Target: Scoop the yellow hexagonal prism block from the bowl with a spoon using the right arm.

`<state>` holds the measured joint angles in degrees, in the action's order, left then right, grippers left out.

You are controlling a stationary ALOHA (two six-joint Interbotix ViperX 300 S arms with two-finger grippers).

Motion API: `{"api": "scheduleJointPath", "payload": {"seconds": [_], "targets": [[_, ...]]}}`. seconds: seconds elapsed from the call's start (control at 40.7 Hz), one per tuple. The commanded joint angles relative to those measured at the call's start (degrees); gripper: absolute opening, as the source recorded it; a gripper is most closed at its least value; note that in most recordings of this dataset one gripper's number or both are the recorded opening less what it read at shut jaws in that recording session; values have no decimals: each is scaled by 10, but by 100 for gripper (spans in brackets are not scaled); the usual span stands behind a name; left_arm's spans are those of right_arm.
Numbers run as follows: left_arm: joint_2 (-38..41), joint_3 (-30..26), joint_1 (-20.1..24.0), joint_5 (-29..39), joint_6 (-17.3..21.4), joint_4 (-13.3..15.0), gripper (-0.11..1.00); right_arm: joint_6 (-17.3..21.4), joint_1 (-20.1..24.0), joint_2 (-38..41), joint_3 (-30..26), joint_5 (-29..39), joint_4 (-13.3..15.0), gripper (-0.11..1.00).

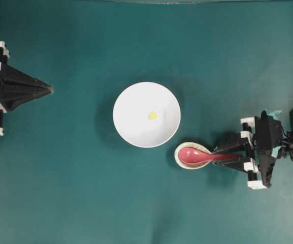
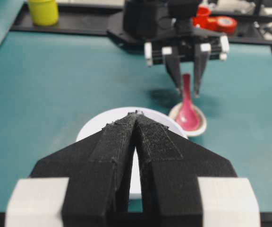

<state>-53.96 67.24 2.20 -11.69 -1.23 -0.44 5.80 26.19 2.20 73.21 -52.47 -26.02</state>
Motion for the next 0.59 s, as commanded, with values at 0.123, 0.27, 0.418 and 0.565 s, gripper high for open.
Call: {"api": "scheduleJointPath", "payload": {"seconds": [0.123,0.27,0.418,0.565], "targets": [[4,-13,2,-3,1,-1,0,-1,3,3,-4,-2,-2,38],[4,-13,2,-3,1,-2,0,-1,3,3,0,-2,-9,38],[4,-13,2,-4,1,-2,0,-1,3,4,1,-2,-16,38],[4,-13,2,-5,2,-2,0,-1,3,3,2,-2,-16,38]]}}
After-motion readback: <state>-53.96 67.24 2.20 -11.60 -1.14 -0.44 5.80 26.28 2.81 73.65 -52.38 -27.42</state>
